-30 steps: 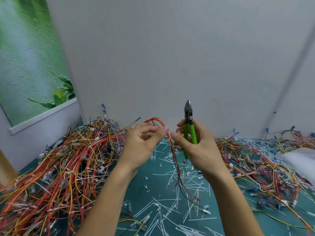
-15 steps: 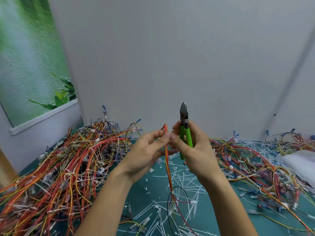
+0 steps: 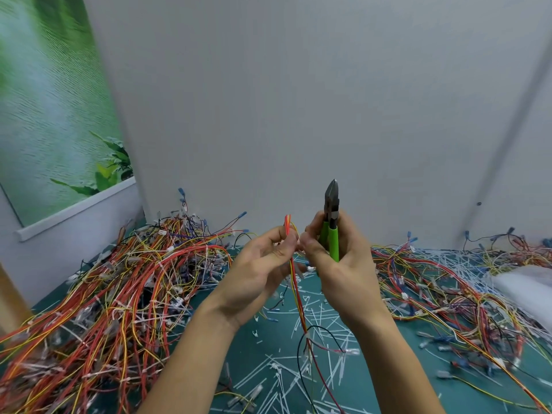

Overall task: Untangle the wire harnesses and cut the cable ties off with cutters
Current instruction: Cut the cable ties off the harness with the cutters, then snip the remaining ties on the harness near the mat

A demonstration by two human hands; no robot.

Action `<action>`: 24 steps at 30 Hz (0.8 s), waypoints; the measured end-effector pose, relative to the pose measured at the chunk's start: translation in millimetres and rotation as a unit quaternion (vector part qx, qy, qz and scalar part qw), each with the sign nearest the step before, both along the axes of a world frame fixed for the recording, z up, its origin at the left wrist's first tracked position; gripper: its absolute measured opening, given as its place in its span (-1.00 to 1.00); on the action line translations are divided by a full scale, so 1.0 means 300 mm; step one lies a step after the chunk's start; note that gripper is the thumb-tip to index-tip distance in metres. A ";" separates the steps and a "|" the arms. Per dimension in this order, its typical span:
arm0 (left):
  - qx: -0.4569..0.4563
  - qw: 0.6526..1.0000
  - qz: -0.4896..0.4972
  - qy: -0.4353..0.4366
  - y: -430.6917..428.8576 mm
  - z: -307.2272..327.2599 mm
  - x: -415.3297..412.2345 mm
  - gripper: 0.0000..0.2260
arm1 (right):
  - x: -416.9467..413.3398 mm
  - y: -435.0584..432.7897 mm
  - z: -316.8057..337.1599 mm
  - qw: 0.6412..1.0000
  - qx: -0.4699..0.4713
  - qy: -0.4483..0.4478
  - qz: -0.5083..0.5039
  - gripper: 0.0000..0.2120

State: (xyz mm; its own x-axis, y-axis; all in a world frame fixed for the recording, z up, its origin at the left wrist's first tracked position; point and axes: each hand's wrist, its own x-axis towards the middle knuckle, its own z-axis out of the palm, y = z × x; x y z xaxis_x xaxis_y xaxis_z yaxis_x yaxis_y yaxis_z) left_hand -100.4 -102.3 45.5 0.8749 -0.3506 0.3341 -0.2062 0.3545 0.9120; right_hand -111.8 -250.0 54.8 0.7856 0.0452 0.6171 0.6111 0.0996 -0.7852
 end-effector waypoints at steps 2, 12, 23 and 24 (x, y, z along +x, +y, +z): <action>0.025 0.999 0.036 0.002 0.007 0.009 -0.003 -0.69 | 0.010 -0.015 -0.002 1.000 -0.021 -0.001 -0.021 -0.91; 0.183 0.960 0.204 -0.053 0.014 0.010 0.013 -0.75 | 0.046 -0.093 0.007 0.993 -0.089 0.014 -0.079 -0.91; 0.269 0.927 0.261 0.016 0.046 -0.091 0.060 -0.92 | 0.104 -0.190 -0.029 0.976 -0.076 0.052 -0.199 -0.89; 0.269 0.923 0.273 0.013 0.052 -0.109 0.069 -0.92 | 0.106 -0.196 -0.030 0.975 -0.079 0.060 -0.197 -0.90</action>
